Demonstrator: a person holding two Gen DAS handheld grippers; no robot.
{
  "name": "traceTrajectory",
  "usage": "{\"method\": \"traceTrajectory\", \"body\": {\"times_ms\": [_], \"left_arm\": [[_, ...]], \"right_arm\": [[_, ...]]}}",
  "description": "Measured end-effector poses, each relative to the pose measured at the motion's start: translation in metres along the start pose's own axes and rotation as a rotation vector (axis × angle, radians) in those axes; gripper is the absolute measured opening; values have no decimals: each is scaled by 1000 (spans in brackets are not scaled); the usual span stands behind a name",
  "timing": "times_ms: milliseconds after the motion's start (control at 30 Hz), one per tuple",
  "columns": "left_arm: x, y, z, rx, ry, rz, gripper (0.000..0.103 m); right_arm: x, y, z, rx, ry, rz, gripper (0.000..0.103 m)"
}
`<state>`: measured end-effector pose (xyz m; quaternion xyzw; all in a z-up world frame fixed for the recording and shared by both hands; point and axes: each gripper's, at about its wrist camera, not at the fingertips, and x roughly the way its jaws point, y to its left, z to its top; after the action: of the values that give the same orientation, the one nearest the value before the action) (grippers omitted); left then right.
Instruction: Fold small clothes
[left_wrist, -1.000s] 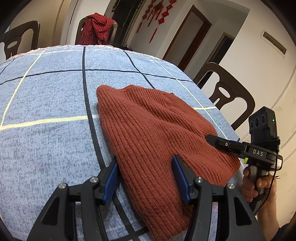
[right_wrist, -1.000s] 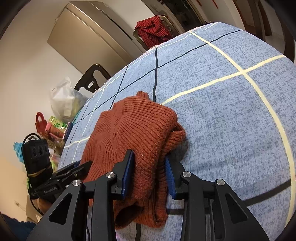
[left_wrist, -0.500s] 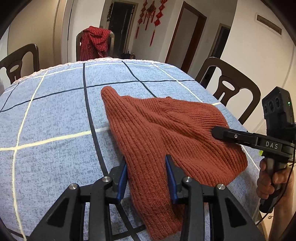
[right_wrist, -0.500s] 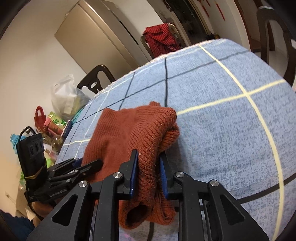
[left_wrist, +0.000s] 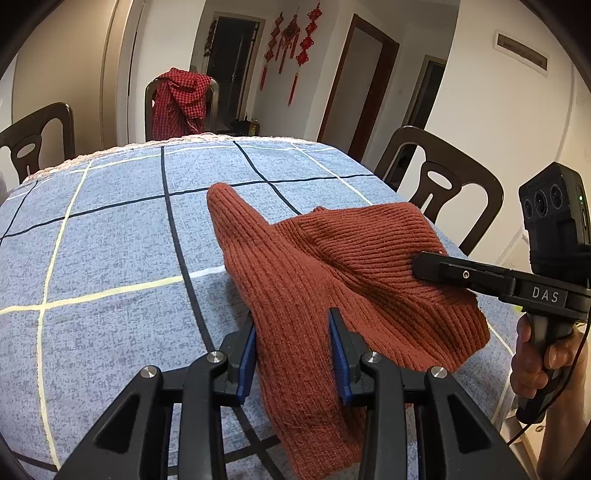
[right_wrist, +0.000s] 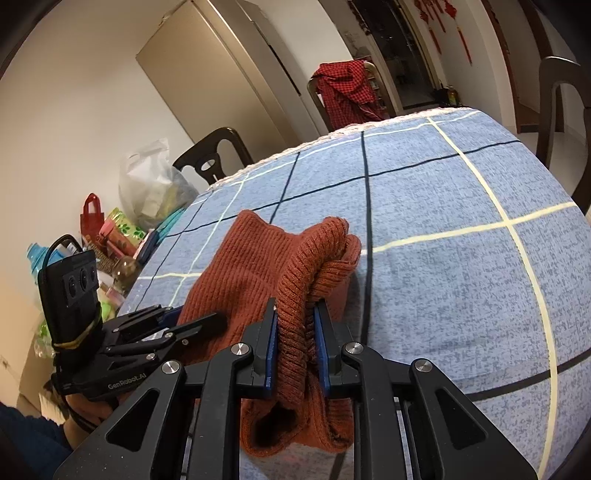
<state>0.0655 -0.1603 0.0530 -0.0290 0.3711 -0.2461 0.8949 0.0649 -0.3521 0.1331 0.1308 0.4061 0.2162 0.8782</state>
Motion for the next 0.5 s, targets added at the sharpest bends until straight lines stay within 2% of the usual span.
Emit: {"method": "traceTrajectory", "body": {"times_ms": [267, 500], "left_arm": [[-21, 31, -3, -53, -40, 26, 37], [-48, 74, 2, -93, -86, 100, 37]], "right_arm": [[20, 28, 8, -49, 11, 69, 18], [63, 60, 18, -72, 44, 173, 18]]}}
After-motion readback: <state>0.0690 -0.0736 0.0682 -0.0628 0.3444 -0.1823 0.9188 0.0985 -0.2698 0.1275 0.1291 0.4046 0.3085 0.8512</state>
